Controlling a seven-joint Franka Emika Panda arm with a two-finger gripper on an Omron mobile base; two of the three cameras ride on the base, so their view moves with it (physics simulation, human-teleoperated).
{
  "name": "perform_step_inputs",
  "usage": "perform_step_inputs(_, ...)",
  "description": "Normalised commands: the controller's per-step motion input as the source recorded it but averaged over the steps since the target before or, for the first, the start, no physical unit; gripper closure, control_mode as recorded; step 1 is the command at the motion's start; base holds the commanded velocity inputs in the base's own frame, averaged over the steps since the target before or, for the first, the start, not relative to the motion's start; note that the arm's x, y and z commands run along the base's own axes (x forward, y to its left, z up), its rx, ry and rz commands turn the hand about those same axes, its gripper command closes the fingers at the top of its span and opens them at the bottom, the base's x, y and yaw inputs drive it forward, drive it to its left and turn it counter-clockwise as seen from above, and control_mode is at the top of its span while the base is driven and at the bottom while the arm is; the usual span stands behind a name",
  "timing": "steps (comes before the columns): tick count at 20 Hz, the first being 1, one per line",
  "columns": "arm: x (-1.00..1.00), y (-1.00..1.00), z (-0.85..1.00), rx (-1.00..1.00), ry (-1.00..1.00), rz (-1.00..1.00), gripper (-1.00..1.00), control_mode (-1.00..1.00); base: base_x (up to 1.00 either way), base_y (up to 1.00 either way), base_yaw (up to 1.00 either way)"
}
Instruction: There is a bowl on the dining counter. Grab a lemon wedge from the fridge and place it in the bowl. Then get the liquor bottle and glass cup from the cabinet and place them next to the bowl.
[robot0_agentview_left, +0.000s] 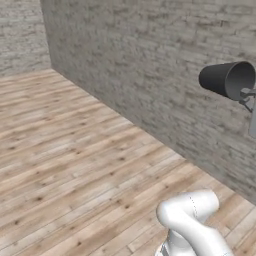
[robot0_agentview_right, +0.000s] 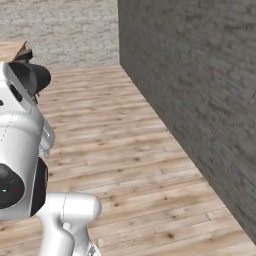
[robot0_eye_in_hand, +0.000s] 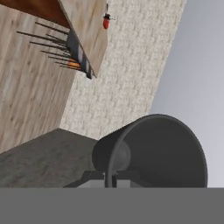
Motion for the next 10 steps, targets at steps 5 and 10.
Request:
perform_step_inputs(5, 0.0, 0.0, 0.0, 0.0, 0.0, 0.0, 1.0, 1.0, 1.0, -0.12, 0.09)
perform_step_inputs(10, 0.0, 0.0, 0.0, 0.0, 0.0, 0.0, 1.0, 1.0, 1.0, -0.14, 0.14)
